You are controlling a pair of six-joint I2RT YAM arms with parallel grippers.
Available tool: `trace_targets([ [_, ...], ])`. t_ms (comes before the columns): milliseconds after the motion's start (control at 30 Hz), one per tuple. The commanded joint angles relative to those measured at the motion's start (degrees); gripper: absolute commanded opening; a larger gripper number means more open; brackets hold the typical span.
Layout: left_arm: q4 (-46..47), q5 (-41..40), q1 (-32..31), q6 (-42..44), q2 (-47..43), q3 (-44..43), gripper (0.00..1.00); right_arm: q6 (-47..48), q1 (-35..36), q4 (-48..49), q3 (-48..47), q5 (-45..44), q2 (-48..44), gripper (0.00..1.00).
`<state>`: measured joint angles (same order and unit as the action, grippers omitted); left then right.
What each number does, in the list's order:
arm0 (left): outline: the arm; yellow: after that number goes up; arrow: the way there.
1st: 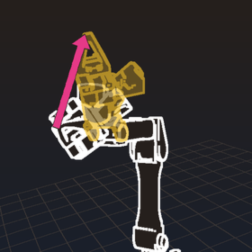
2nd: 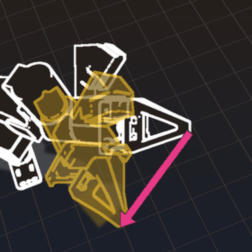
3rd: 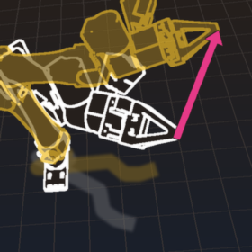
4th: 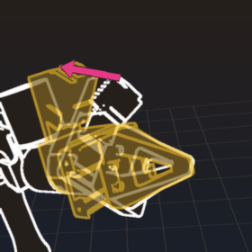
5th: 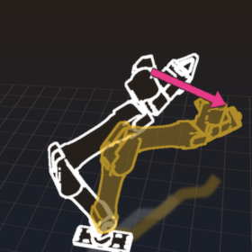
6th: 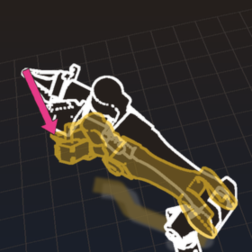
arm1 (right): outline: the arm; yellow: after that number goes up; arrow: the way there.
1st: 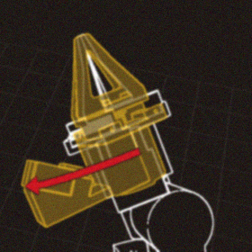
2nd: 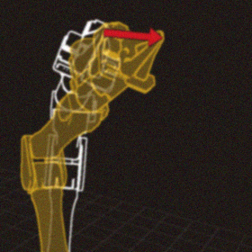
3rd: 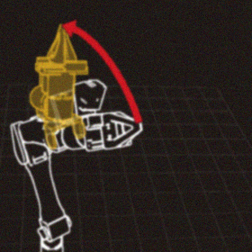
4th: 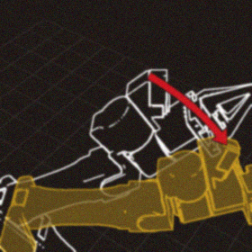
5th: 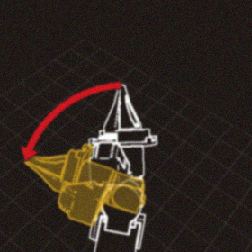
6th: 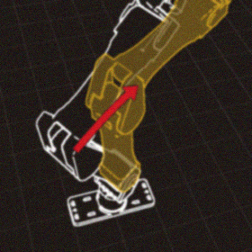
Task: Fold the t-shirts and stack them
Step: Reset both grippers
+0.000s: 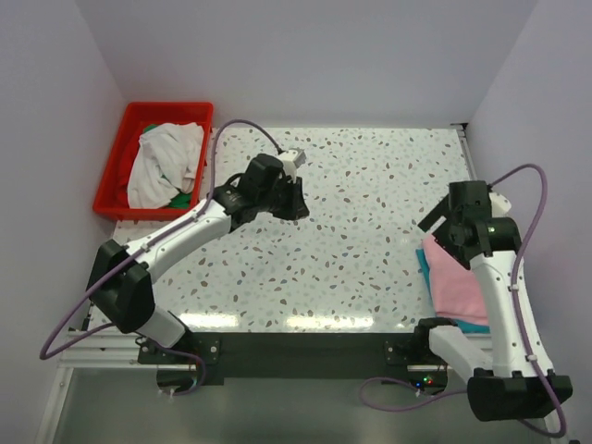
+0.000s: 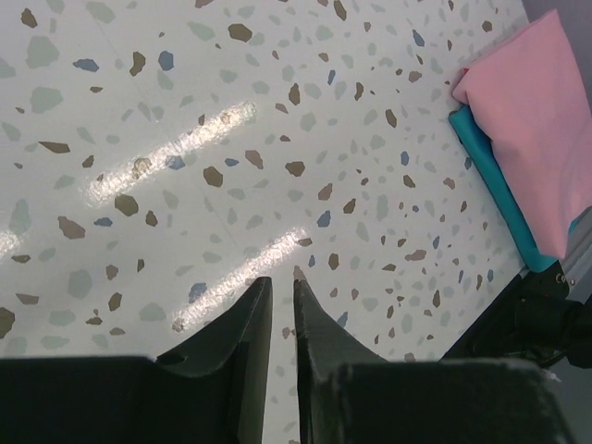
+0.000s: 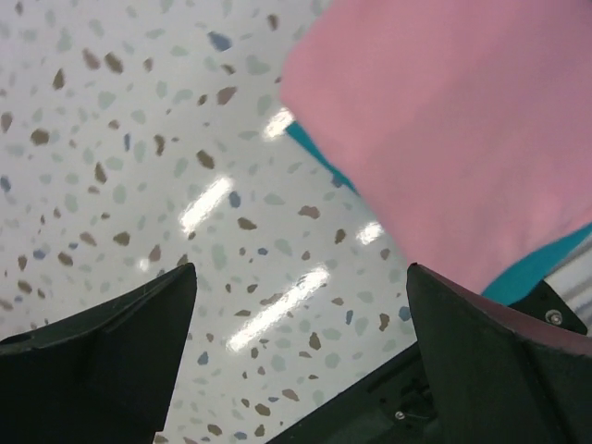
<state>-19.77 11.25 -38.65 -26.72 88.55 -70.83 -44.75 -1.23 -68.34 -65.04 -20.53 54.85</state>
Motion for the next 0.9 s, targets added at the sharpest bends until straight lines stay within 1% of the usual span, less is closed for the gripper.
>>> trace_targets([
  [0, 3.16, -2.10, -0.02, -1.49, -5.40, 2.62, 0.21, -1.11, 10.43, 8.48, -0.53, 0.95, 1.30, 0.99],
  [33, 3.68, -2.89, -0.02, -1.93, -6.19, 3.41, 0.21, -2.00, 13.60, 9.18, -0.88, -1.15, 2.36, 0.99],
  [67, 3.95, -3.24, -0.02, -2.11, -6.90, 5.24, 0.21, -2.70, 19.81, 10.93, -1.58, -2.22, 4.63, 0.99],
  [133, 4.91, -4.65, -0.02, -2.89, -9.53, 8.58, 0.21, -3.94, 25.81, 12.86, -2.20, -4.41, 7.10, 0.99],
  [167, 5.26, -5.35, -0.02, -3.07, -10.50, 9.91, 0.21, -3.94, 31.24, 16.18, -2.20, -4.77, 8.94, 0.99],
  [200, 5.53, -6.14, -0.02, -3.42, -12.51, 11.14, 0.22, -3.68, 33.73, 18.13, -2.03, -5.04, 9.74, 0.99],
  [233, 5.97, -7.45, -0.02, -3.86, -13.48, 13.76, 0.22, -3.50, 38.45, 21.63, -1.59, -6.17, 11.14, 0.99],
  [333, 5.80, -10.18, -0.10, -4.48, -17.53, 17.03, 0.23, -1.49, 44.72, 25.96, -0.97, -8.20, 13.17, 0.99],
  [367, 5.80, -10.80, -0.02, -4.74, -18.58, 19.30, 0.23, -0.87, 47.35, 28.23, -0.62, -8.38, 13.87, 0.99],
  [467, 6.23, -13.00, -0.02, -6.32, -23.41, 24.32, 0.24, 1.68, 50.53, 31.93, 1.39, -7.42, 15.72, 0.99],
  [500, 6.41, -13.61, -0.02, -6.76, -25.95, 25.55, 0.25, 2.90, 50.89, 32.91, 2.10, -6.37, 16.25, 0.99],
  [533, 6.85, -14.66, -0.02, -7.81, -27.11, 28.00, 0.25, 3.70, 51.07, 34.22, 3.41, -5.40, 16.43, 0.99],
  [600, 6.85, -15.72, -0.02, -8.43, -29.82, 29.95, 0.26, 5.10, 51.16, 35.02, 4.65, -3.82, 16.61, 0.99],
  [767, 6.50, -18.54, -0.02, -10.10, -32.39, 33.65, 0.27, 8.19, 51.07, 39.59, 10.53, -3.11, 13.44, 0.99],
  [867, 5.88, -19.07, -0.02, -10.37, -32.48, 33.65, 0.27, 8.80, 51.07, 39.33, 10.72, -3.37, 12.74, 0.99],
])
